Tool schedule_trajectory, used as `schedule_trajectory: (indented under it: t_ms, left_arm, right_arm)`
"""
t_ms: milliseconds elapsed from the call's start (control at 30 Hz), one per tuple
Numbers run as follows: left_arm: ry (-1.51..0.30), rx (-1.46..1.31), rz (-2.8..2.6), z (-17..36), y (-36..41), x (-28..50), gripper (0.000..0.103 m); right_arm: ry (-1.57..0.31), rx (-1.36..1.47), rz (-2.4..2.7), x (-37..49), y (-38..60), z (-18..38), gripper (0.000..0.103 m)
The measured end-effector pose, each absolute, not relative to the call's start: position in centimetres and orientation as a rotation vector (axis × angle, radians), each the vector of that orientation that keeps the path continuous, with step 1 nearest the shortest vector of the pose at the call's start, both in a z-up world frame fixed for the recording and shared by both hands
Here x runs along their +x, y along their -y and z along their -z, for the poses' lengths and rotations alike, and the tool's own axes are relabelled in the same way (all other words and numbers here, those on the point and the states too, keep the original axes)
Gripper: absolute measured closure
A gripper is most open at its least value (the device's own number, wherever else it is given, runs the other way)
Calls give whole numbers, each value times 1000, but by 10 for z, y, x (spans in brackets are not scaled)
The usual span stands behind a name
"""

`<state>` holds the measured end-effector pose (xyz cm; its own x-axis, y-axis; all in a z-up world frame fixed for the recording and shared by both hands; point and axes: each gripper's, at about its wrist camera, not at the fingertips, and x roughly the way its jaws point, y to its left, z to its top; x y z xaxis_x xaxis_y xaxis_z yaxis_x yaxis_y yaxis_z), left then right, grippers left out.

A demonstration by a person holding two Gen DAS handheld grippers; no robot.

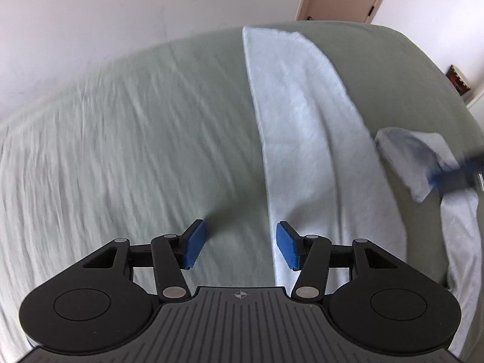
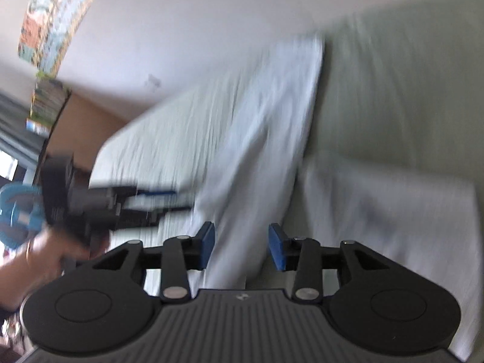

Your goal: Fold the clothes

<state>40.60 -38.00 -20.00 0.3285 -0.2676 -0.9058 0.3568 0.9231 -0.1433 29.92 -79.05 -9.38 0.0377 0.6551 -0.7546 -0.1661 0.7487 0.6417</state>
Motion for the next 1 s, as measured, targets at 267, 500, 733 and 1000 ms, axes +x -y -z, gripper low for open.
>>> schedule_trajectory:
  t_ms: [267,500,733,1000]
  left_arm:
    - [-1112,51,427,201,372,389,36]
    - [-1022,157,369,204,385,373,65]
    - [-1031,147,316,201,369,374,100]
    - [-1070,171,361,182,370,364,97]
  right_arm:
    - [-1451,412,-653,235,767,118,61]
    - [-1446,395,-671,235,739,114,88]
    - [-1492,388,-561,223,747,118,99]
    - [-1466,513,-540,221,771,109,67]
